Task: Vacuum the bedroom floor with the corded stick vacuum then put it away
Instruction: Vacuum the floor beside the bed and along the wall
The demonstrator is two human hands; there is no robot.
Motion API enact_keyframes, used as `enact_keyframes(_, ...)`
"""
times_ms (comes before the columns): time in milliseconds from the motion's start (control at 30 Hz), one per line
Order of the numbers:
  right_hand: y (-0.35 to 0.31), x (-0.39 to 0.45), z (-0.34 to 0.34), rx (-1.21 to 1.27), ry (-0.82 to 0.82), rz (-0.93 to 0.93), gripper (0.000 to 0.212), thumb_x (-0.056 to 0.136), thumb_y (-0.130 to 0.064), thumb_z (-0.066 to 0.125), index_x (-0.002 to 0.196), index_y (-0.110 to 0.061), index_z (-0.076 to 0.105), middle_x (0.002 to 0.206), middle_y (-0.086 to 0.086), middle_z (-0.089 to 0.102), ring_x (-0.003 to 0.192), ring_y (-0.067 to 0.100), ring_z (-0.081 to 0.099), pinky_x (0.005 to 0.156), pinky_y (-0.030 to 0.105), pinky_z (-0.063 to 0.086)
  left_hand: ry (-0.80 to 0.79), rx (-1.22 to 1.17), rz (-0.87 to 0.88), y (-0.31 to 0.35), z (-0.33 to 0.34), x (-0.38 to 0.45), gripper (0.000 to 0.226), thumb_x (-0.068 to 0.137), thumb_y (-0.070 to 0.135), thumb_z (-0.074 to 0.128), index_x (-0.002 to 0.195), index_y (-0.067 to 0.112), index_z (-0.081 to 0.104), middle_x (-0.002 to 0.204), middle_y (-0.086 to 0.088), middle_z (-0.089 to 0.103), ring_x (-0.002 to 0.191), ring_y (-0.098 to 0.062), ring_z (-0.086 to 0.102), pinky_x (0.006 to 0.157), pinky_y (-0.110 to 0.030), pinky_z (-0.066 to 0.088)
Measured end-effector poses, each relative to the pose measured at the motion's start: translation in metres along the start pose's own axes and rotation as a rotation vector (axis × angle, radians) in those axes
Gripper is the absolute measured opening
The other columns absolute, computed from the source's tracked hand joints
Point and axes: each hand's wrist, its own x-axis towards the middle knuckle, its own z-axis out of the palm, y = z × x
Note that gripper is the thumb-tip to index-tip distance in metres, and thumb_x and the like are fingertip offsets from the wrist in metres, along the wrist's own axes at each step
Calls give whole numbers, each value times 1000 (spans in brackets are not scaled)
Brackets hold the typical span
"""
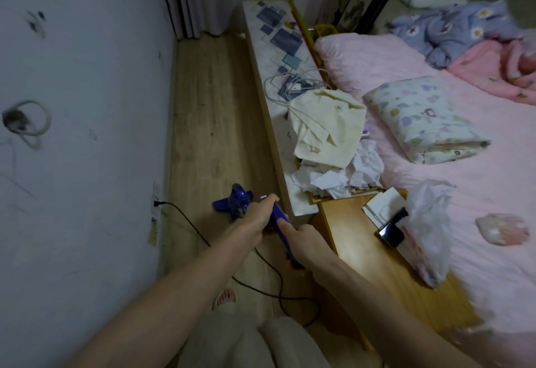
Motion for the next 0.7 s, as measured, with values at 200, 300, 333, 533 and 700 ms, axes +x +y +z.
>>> enact_keyframes(200, 22, -51, 13, 107, -17, 53, 32, 101, -44, 39, 99, -13, 46, 74, 3, 54, 55, 10, 51, 46, 18, 43, -68, 58, -44, -23, -5, -51, 26, 89, 25, 61, 102, 3, 57, 79, -13, 67, 65, -21, 65, 63, -32, 55)
enact_keyframes(300, 36, -63, 33, 221, -15, 37, 28, 102, -40, 39, 89, -16, 45, 67, 2, 52, 49, 9, 49, 48, 20, 44, -90, 151, -54, -35, -17, -61, 34, 90, 28, 60, 109, -1, 60, 78, -11, 68, 61, -17, 65, 53, -27, 51)
enact_keyframes(333, 40, -67, 41, 266, 0, 22, 25, 102, -38, 39, 87, -18, 45, 64, 2, 52, 47, 9, 48, 47, 21, 44, -87, 181, -50, -39, -22, -62, 36, 90, 29, 60, 110, 0, 60, 78, -11, 68, 61, -17, 66, 52, -26, 51)
enact_keyframes(533, 46, -64, 92, 492, 52, 8, 29, 103, -37, 39, 95, -16, 57, 59, 3, 53, 45, 15, 52, 46, 27, 44, -120, 290, -73, -36, -50, -67, 30, 90, 29, 60, 103, 2, 58, 72, -11, 65, 60, -20, 63, 61, -31, 54)
enact_keyframes(700, 32, -31, 125, 472, 85, -54, 32, 102, -38, 39, 119, -17, 56, 82, 8, 60, 46, 14, 55, 40, 24, 44, -113, 366, -68, -12, -73, -54, 32, 94, 33, 56, 96, 1, 59, 70, -10, 64, 58, -18, 63, 58, -29, 55)
